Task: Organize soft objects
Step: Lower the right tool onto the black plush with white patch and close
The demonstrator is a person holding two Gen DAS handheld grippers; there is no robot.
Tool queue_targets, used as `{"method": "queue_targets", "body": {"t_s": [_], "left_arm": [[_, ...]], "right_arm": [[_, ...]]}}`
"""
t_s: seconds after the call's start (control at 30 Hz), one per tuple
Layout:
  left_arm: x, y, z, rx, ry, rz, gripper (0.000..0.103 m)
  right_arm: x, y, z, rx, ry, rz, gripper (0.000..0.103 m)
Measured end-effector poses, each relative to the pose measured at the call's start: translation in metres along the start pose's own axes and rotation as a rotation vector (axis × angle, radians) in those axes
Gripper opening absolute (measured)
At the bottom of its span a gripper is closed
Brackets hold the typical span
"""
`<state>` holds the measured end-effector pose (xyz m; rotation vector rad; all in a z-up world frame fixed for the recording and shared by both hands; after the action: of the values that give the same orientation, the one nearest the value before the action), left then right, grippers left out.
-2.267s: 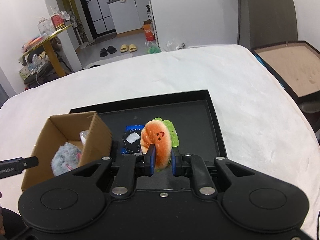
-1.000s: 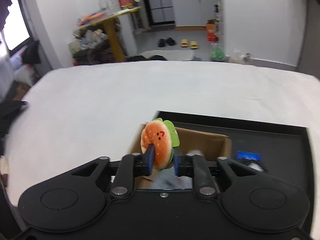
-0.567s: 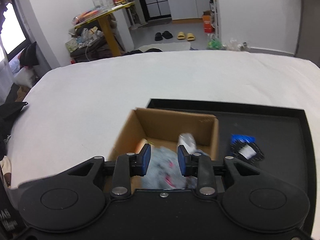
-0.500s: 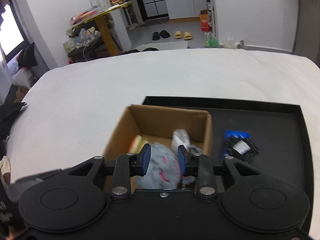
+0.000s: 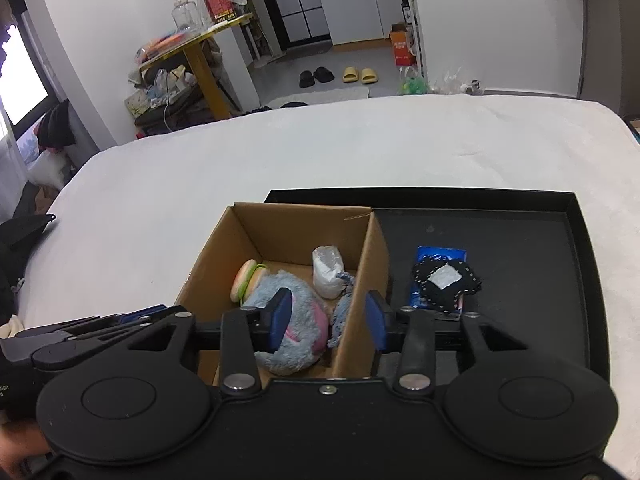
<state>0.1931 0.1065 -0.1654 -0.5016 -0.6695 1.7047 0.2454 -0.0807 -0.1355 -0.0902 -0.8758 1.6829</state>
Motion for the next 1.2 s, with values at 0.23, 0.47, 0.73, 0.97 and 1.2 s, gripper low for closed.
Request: {"method": "queue_targets", "body": {"t_s": [0.23,0.47,0.73,0.97,1.2], "left_arm": [[-0.005,-0.003,0.002,0.000,-0.013,-0.027,0.047],[-0.015,-0.006,0.000,0.011,-0.035,-0.078,0.058],[-0.020,-0.011,-0.006,0.012,-0.068,-0.099,0.065],[-0.021,-0.017,-0.014,0.021,-0.093,-0.106,0.067],[-0.026,-0.027,-0.021,0.005,-0.132,-0.127,0.067]], "right_arm": [[-0.020,-0.003,0.005,-0.025,-0.006,-0.008,0.057],[-0.045,-0.008,0.001,-0.038,0.005,-0.018,0.064],[-0.071,-0.009,-0.011,-0.074,0.001,-0.044,0.077],[-0.095,-0.002,-0.023,-0.112,0.006,-0.115,0.077],[-0.107,-0.005,-0.044,-0.092,0.012,-0.141,0.076]]}}
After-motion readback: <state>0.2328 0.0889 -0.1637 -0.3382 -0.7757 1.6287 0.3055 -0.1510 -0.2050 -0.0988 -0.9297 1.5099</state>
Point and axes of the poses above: each gripper's, at about its wrist camera, not at the fingertips, and z roughly against the way its jaws point, x to its left, y to its underside, the point moved 7 cm from there along -z, roughly the way its jaws point, and after that the axes turned 11 degrees about -z, right-handed, at the moved point
